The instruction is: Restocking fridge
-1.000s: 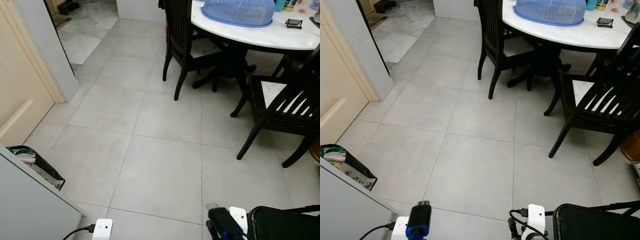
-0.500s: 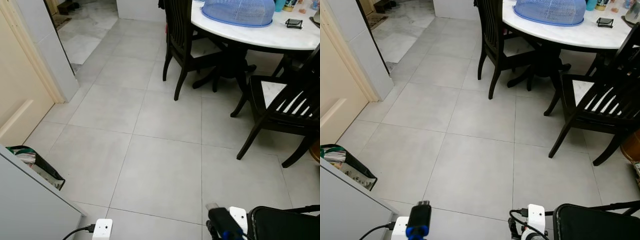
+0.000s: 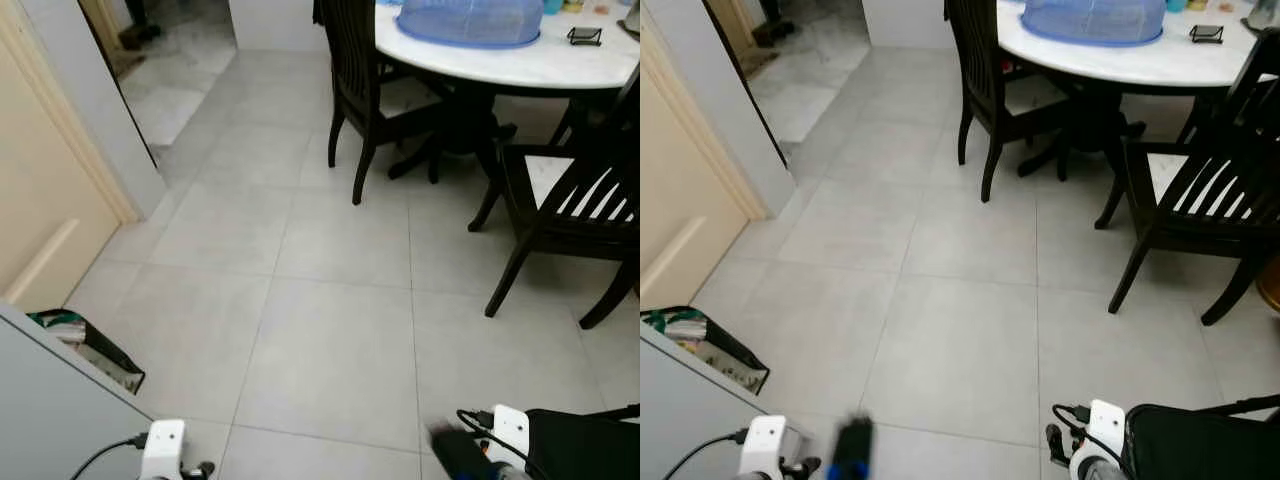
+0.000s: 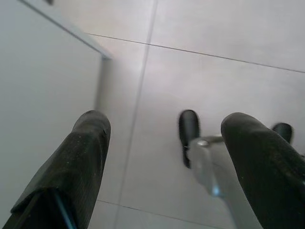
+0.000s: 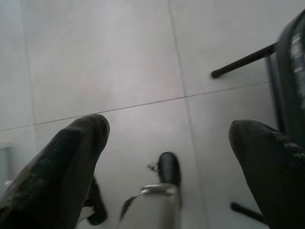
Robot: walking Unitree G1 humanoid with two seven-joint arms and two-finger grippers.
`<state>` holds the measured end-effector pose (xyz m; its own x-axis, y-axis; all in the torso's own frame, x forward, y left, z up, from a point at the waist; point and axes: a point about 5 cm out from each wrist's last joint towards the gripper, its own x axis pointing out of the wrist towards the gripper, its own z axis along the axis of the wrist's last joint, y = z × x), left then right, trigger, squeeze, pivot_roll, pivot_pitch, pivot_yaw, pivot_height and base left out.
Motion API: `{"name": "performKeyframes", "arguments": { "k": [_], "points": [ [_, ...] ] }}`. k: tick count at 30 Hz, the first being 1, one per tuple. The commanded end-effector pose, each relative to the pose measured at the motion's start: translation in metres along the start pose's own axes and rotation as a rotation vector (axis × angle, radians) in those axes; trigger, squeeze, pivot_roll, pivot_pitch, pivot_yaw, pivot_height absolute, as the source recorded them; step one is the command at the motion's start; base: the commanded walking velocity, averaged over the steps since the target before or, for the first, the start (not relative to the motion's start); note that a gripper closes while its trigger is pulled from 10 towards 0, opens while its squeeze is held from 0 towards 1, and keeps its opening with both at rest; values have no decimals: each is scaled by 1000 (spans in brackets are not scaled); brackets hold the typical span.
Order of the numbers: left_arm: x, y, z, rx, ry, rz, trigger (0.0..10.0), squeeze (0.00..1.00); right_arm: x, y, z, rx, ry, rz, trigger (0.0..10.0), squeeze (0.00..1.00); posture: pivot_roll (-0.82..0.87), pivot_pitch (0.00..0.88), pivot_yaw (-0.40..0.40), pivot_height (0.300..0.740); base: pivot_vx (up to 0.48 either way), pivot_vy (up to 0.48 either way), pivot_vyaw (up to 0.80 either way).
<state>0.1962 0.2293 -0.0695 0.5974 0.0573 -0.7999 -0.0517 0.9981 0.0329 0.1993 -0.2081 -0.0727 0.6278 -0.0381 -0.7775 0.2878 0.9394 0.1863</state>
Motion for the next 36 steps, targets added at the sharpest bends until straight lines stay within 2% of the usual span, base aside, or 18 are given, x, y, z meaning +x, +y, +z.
{"name": "performKeyframes", "arguments": {
  "k": [1, 8, 16, 23, 36],
  "points": [
    [-1, -6, -10, 4, 37, -21, 10000, 0, -1, 0, -6, 16, 22, -5, 10000, 0, 11, 65, 29, 740, 0, 0, 0],
    [2, -14, -1, 13, 8, -51, 10000, 0, 0, 0, -5, 22, 19, -5, 10000, 0, 7, 75, 26, 740, 0, 0, 0],
    [3, -24, -2, 4, 7, -63, 10000, 0, 0, -3, -2, -2, 11, -17, 10000, 0, 8, 86, 12, 740, 0, 0, 0],
    [1, -17, -11, -5, 27, -48, 10000, 0, 0, -1, -1, -16, 5, -9, 10000, 0, 14, 90, 23, 740, 0, 0, 764],
    [0, -13, -11, 11, 23, -28, 10000, 0, 0, 1, -2, -23, 19, 7, 10000, 0, 16, 84, 30, 740, 0, 0, 800]
  ]
}}
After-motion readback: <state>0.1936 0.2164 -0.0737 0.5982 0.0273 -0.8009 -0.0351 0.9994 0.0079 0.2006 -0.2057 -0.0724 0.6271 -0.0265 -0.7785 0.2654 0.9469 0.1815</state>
